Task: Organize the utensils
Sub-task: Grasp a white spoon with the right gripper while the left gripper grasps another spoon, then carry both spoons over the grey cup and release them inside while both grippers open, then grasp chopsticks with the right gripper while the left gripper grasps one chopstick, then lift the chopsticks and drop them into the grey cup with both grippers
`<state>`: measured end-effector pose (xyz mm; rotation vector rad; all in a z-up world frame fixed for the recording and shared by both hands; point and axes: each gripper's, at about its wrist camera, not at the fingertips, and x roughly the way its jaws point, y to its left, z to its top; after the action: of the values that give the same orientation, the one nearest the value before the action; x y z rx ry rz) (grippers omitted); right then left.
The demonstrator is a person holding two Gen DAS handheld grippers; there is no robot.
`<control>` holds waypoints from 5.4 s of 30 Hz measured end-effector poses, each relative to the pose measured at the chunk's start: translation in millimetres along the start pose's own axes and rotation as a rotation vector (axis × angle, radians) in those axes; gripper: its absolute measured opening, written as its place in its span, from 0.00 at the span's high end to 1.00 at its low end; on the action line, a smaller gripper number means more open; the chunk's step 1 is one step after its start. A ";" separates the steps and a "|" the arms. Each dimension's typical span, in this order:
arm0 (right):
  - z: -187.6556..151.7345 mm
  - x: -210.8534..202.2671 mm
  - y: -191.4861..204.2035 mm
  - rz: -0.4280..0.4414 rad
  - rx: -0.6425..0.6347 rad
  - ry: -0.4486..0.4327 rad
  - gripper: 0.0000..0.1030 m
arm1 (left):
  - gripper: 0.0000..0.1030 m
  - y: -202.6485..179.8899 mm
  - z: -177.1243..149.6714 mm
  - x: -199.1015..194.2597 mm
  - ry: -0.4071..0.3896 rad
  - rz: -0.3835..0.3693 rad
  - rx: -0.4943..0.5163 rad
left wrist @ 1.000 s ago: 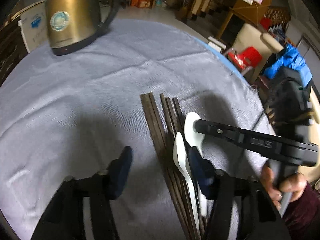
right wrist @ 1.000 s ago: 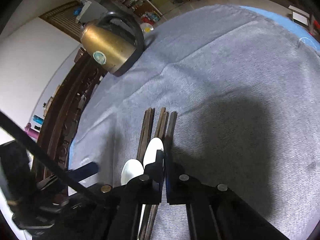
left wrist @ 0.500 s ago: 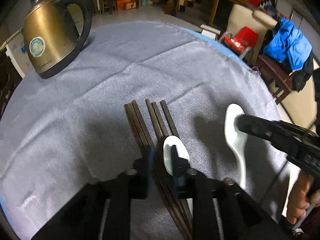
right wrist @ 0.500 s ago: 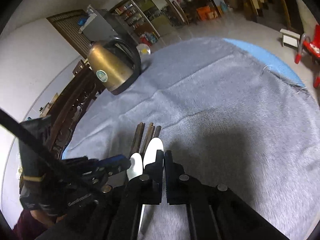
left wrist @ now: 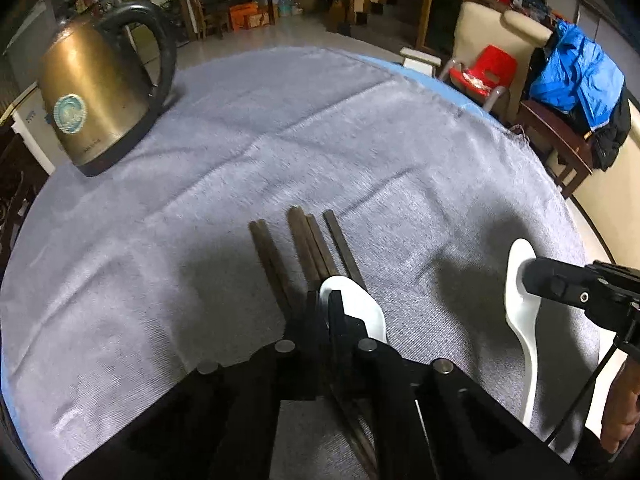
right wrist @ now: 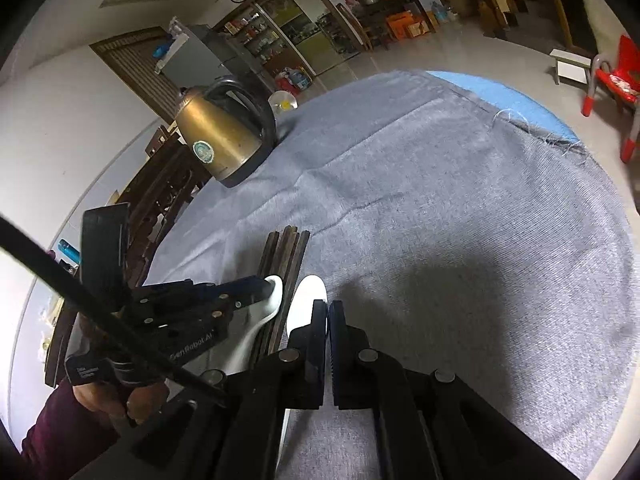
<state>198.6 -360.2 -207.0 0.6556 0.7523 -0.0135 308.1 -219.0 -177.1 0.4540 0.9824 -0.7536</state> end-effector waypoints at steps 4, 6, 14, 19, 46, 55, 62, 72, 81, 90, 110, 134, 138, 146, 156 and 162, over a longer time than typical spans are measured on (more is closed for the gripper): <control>-3.4 -11.5 9.8 -0.001 -0.018 -0.022 0.98 | 0.98 8.3 -5.9 -26.7 -0.054 0.005 -0.036; -5.9 -17.5 16.5 0.004 -0.030 -0.029 0.98 | 0.99 11.1 -9.7 -46.1 -0.092 0.016 -0.044; -17.2 -46.4 42.4 0.021 -0.055 -0.079 0.98 | 0.54 12.5 -9.9 -55.3 -0.045 0.007 -0.063; -28.2 -52.0 35.5 0.006 -0.050 -0.082 0.98 | 0.35 -7.9 -1.4 -19.1 0.018 0.021 -0.041; -42.1 -96.1 71.3 0.094 -0.105 -0.179 0.98 | 0.91 25.4 -39.3 -160.5 -0.309 0.074 -0.226; -68.0 -141.9 134.3 0.079 -0.206 -0.393 0.98 | 0.91 7.6 -101.8 -226.7 -0.599 0.139 -0.353; -104.5 -131.0 167.9 -0.034 -0.392 -0.414 0.98 | 0.91 -1.5 -148.3 -204.8 -0.727 0.144 -0.445; -135.4 -124.2 163.5 -0.045 -0.473 -0.350 0.98 | 0.91 -17.8 -184.4 -177.7 -0.703 0.155 -0.438; -151.9 -138.3 165.0 0.009 -0.499 -0.331 0.97 | 0.86 -32.6 -217.3 -192.9 -0.684 0.156 -0.403; -146.7 -160.0 147.7 0.001 -0.425 -0.371 0.44 | 0.39 -17.7 -248.0 -217.0 -0.685 0.235 -0.389; -57.5 -44.8 33.8 -0.031 -0.043 -0.052 0.68 | 0.28 69.3 -74.4 -78.5 -0.298 0.024 -0.251; 1.6 14.3 18.4 -0.003 -0.067 0.025 0.68 | 0.34 60.1 6.2 30.7 -0.039 0.071 -0.122; 8.4 20.7 20.6 -0.008 -0.078 0.050 0.68 | 0.78 49.7 4.7 24.7 -0.045 0.046 -0.063; 34.5 70.8 50.0 -0.061 -0.164 0.142 0.75 | 0.94 56.3 -21.6 6.9 -0.013 0.013 -0.052; 38.1 110.5 74.1 -0.190 -0.267 0.205 0.87 | 0.87 77.7 -24.8 3.1 0.037 -0.025 -0.107; 43.8 104.6 63.4 -0.293 -0.284 0.273 0.90 | 0.82 75.9 -11.4 12.3 0.049 -0.004 -0.113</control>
<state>318.6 -311.2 -215.3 0.2745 1.0867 -0.0847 362.3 -165.5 -192.3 0.3734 1.0663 -0.6897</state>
